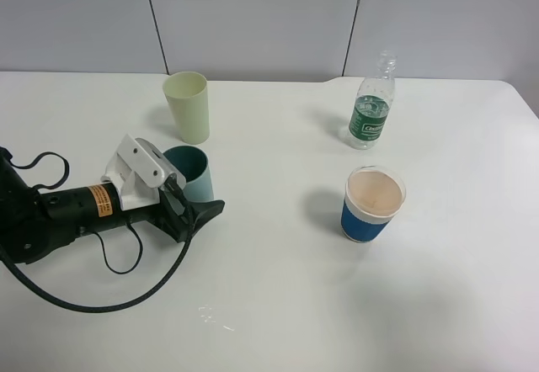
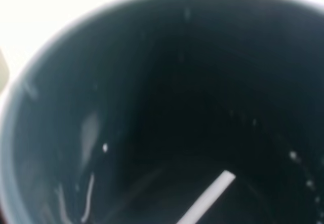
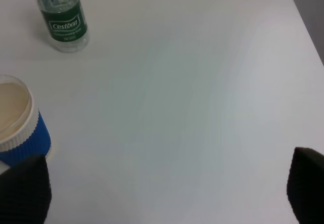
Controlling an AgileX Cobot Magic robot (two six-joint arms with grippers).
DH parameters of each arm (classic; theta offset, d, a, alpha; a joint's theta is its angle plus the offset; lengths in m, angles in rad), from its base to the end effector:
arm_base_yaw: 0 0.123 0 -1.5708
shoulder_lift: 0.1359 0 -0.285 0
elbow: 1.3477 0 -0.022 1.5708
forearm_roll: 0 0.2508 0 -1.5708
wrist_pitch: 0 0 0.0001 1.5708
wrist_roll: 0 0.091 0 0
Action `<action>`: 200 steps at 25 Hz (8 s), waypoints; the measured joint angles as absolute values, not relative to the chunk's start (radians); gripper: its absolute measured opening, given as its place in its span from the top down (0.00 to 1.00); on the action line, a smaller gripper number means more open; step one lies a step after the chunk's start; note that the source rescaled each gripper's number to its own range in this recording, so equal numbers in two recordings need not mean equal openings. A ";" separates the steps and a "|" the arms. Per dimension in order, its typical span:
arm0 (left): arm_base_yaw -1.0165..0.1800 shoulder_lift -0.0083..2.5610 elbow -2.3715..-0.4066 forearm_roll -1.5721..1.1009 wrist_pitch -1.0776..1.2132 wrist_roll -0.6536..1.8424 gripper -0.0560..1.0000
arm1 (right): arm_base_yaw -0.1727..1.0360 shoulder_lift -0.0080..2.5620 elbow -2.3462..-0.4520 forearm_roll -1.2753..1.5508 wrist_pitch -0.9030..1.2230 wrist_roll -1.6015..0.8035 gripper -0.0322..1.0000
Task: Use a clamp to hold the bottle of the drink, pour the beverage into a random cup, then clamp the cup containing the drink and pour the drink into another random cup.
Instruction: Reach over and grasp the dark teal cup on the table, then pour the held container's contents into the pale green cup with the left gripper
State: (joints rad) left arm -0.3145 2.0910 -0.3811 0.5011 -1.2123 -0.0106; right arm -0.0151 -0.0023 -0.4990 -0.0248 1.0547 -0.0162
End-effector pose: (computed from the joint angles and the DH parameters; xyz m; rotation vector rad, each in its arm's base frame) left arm 0.2306 -0.1180 0.0614 0.7747 1.8634 -0.5574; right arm -0.0049 -0.0019 0.2775 0.0000 2.0371 -0.0493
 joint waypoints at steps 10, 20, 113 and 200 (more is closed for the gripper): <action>-0.315 2.101 -0.381 0.491 -1.211 -0.008 0.00 | -0.015 -0.002 -0.499 -0.025 1.055 -0.016 0.15; -0.315 2.101 -0.383 0.491 -1.211 -0.008 0.00 | -0.015 -0.002 -0.499 -0.025 1.055 -0.016 0.15; -0.317 1.736 -0.371 0.177 -0.982 -0.112 0.94 | -0.015 -0.002 -0.499 -0.025 1.055 -0.016 0.15; -0.180 1.701 -0.859 0.077 -0.132 0.557 0.94 | -0.015 -0.002 -0.499 -0.025 1.055 -0.016 0.15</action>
State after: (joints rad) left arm -0.1798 1.7014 -0.8589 0.0771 -0.1321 0.5569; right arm -0.0151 -0.0023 -0.4990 -0.0248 1.0547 -0.0162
